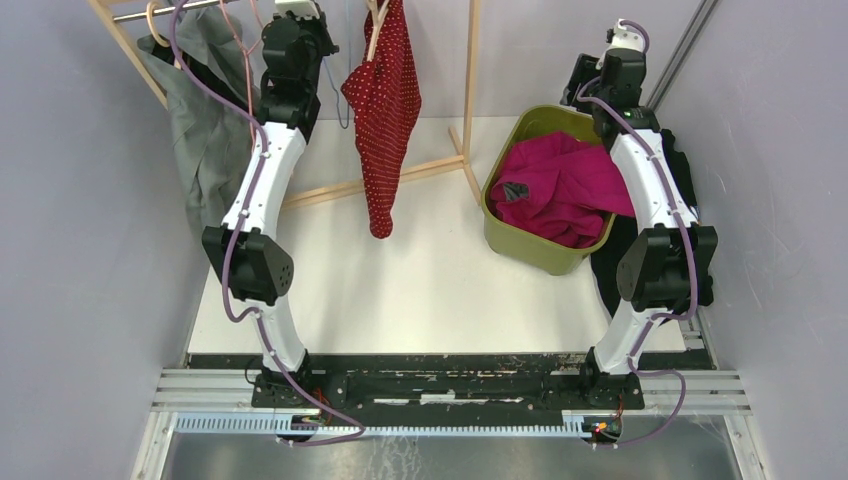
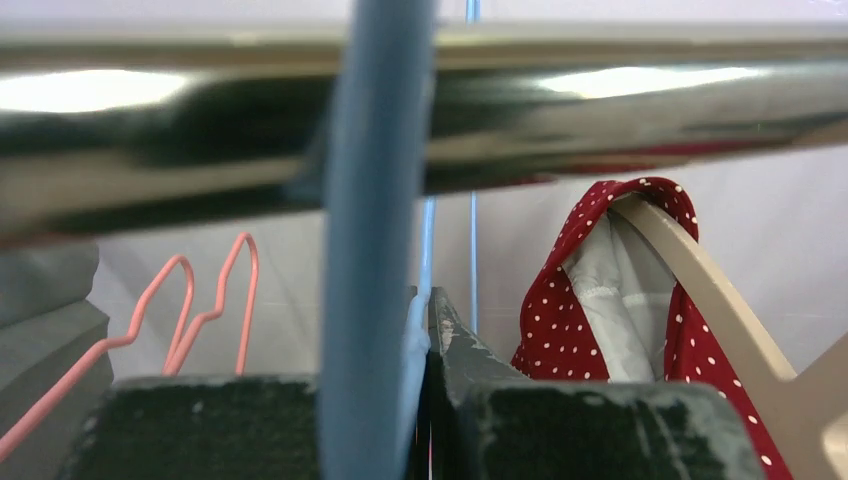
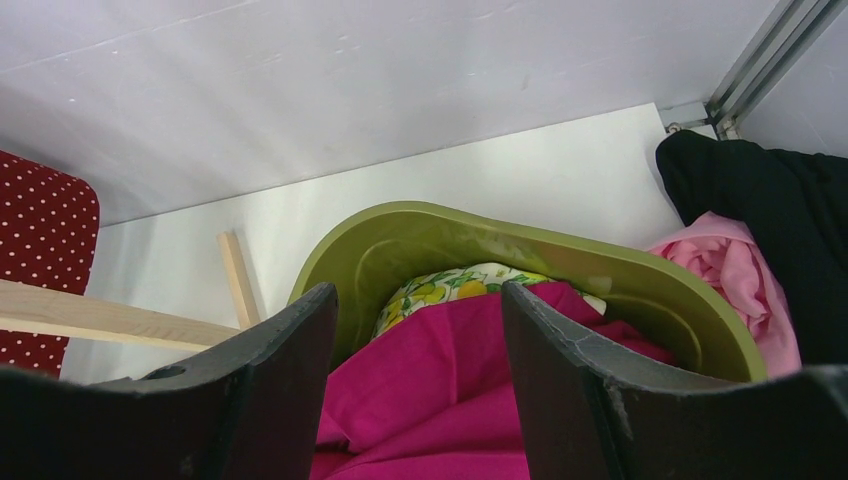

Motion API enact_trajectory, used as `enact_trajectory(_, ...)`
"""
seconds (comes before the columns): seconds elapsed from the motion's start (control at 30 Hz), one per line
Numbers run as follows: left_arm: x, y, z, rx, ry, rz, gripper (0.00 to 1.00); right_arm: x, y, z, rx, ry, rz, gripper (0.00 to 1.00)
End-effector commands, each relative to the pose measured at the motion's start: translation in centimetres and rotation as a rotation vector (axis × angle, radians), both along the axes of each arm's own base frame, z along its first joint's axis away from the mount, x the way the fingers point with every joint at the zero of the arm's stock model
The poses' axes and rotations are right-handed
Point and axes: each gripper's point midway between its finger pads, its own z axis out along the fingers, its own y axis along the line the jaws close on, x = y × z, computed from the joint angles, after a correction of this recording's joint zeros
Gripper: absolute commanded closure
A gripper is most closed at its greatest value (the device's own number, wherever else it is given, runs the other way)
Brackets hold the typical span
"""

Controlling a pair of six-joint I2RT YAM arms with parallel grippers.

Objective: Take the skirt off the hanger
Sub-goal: Place the hanger at the clothesline.

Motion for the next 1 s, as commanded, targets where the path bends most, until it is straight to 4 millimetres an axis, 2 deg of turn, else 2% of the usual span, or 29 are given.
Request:
enact_trajectory(0.0, -0.3, 1.4, 0.1, -0.066, 0.017, 0.06, 0.97, 0.1, -0.2, 3.2, 0.023, -0.092, 0.001, 0.33)
enact_trajectory(0.2, -0.2, 2.6, -2.5, -0.061, 0.103, 0.124, 0.97, 0.1, -0.2, 3.1, 0.037, -0.09, 0.002, 0.33)
enact_trajectory(0.4, -1.2, 3.9, -6.7, -0.027, 0.234, 0.195, 0.97, -0.1, -0.1, 2.8, 0.042, -0.084, 0.005, 0.34)
enact_trajectory(0.6, -2.1, 4.9, -8.2, 0.012, 0.301, 0.241, 0.96, -0.1, 0.1, 2.8, 0.06, -0.087, 0.012, 0.34)
enact_trajectory(0.73, -2.5, 5.1, -8.6, 0.033, 0.327, 0.25, 0.85, -0.2, 0.1, 3.0, 0.065, -0.091, 0.011, 0.34)
enact_trajectory(0.87, -2.8, 5.1, -8.5, 0.048, 0.332, 0.245, 0.64, -0.4, 0.1, 3.2, 0.063, -0.095, 0.011, 0.34)
enact_trajectory(0.97, -3.0, 4.9, -7.6, 0.05, 0.311, 0.23, 0.59, -0.6, 0.1, 3.5, 0.063, -0.1, 0.012, 0.34)
